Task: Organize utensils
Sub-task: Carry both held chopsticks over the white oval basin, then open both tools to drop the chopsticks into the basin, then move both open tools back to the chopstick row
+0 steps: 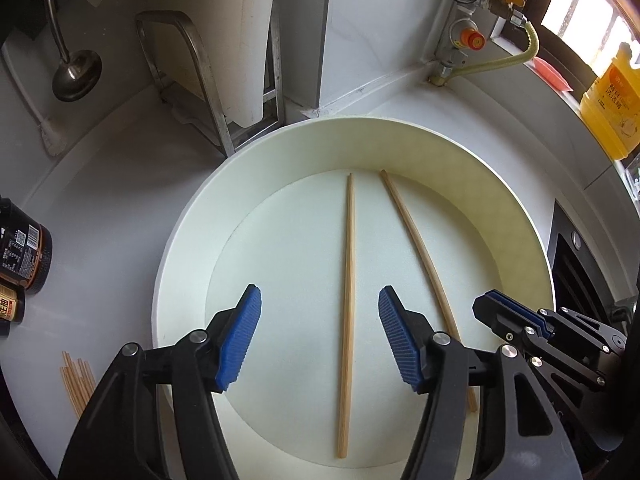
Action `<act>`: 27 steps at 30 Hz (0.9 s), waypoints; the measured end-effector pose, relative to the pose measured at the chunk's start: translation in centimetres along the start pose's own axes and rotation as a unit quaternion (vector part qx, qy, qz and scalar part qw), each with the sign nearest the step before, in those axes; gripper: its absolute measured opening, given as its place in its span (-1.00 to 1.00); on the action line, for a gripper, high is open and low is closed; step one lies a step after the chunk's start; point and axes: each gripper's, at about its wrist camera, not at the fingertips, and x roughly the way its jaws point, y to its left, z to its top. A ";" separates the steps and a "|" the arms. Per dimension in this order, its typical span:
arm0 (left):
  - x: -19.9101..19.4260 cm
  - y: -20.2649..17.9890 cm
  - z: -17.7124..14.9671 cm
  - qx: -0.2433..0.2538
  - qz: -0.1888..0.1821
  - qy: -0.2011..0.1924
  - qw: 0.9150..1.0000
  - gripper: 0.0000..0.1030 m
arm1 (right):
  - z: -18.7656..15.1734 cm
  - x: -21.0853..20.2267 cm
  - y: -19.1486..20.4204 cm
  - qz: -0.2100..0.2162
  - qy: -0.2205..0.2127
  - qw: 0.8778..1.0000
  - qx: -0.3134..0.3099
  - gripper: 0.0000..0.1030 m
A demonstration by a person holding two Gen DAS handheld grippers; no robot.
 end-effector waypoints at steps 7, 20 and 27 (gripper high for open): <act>-3.1 2.1 -1.8 -0.023 0.008 -0.015 1.000 0.23 | -0.7 -1.8 0.5 0.002 -0.009 1.000 -0.005 -0.73; -9.2 6.2 -6.6 -0.052 0.035 -0.063 0.996 0.34 | -3.3 -5.5 5.4 0.018 -0.021 0.999 -0.045 -0.54; -11.0 10.4 -10.3 -0.086 0.055 -0.065 0.993 0.35 | -5.1 -6.1 9.8 0.031 -0.009 0.996 -0.086 -0.42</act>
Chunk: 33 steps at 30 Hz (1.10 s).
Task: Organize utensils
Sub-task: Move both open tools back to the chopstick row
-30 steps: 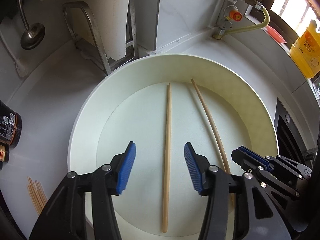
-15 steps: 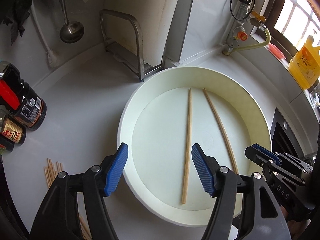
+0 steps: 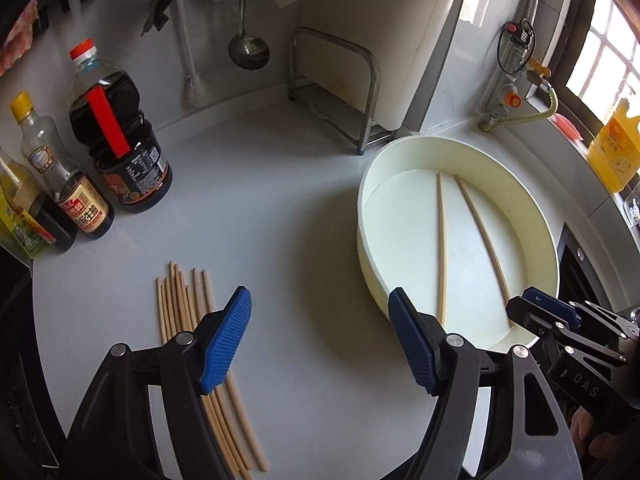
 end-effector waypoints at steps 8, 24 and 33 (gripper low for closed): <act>-1.7 7.3 -3.8 -0.050 0.045 0.002 0.998 0.43 | -0.8 1.1 6.7 0.029 0.015 0.998 -0.056 -0.22; 1.2 18.5 -10.8 -0.125 0.092 0.054 0.986 0.53 | -4.5 9.0 16.0 0.048 0.088 0.988 -0.119 -0.04; 3.8 19.6 -11.5 -0.110 0.083 0.065 0.988 0.54 | -5.7 13.3 18.0 0.027 0.096 0.986 -0.131 -0.03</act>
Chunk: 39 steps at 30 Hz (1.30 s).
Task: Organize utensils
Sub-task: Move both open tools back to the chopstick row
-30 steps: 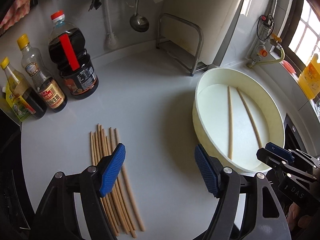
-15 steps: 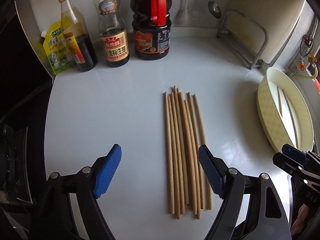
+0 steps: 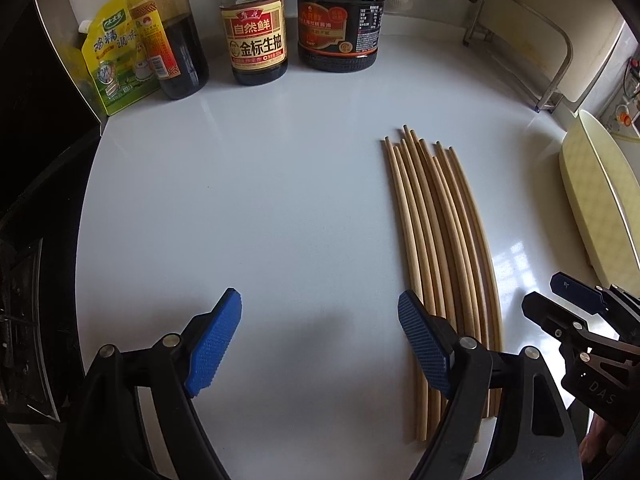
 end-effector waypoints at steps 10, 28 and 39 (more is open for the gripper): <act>1.1 -0.3 -0.1 0.015 -0.016 -0.002 1.000 0.54 | 0.0 2.0 1.6 -0.033 0.006 0.999 -0.018 -0.02; 2.3 -1.9 -0.2 0.029 -0.022 0.007 0.999 0.54 | -0.1 1.4 -0.1 -0.081 0.003 0.997 -0.016 -0.01; 3.0 -2.1 -0.7 0.038 -0.002 0.001 0.999 0.70 | -0.1 1.3 -0.1 -0.081 0.004 0.996 -0.022 -0.01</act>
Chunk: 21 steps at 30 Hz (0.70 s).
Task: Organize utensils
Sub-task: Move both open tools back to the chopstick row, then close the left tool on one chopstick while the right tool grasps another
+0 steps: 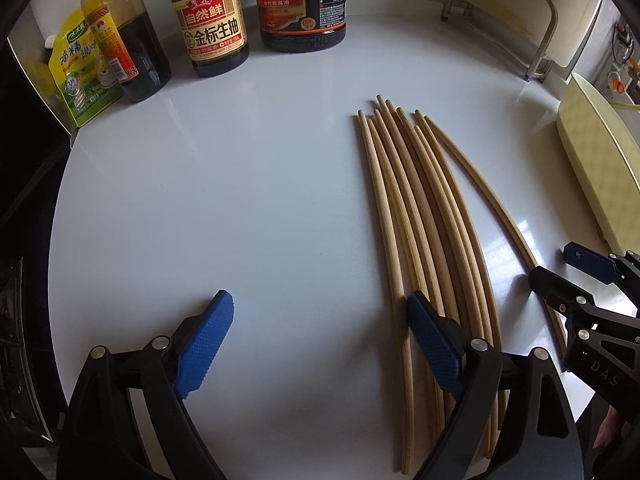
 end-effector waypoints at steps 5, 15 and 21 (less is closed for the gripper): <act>0.2 0.5 0.2 -0.007 0.006 -0.006 1.000 0.72 | 0.2 0.1 0.3 0.001 -0.007 1.000 -0.008 -0.01; -0.5 -0.6 0.6 0.010 -0.008 -0.017 1.000 -0.01 | 0.6 0.5 1.3 0.015 -0.029 0.998 -0.050 -0.25; -0.8 -1.4 0.5 0.023 -0.010 -0.023 0.999 -0.77 | 0.6 0.5 2.2 0.014 -0.032 0.997 -0.069 -0.87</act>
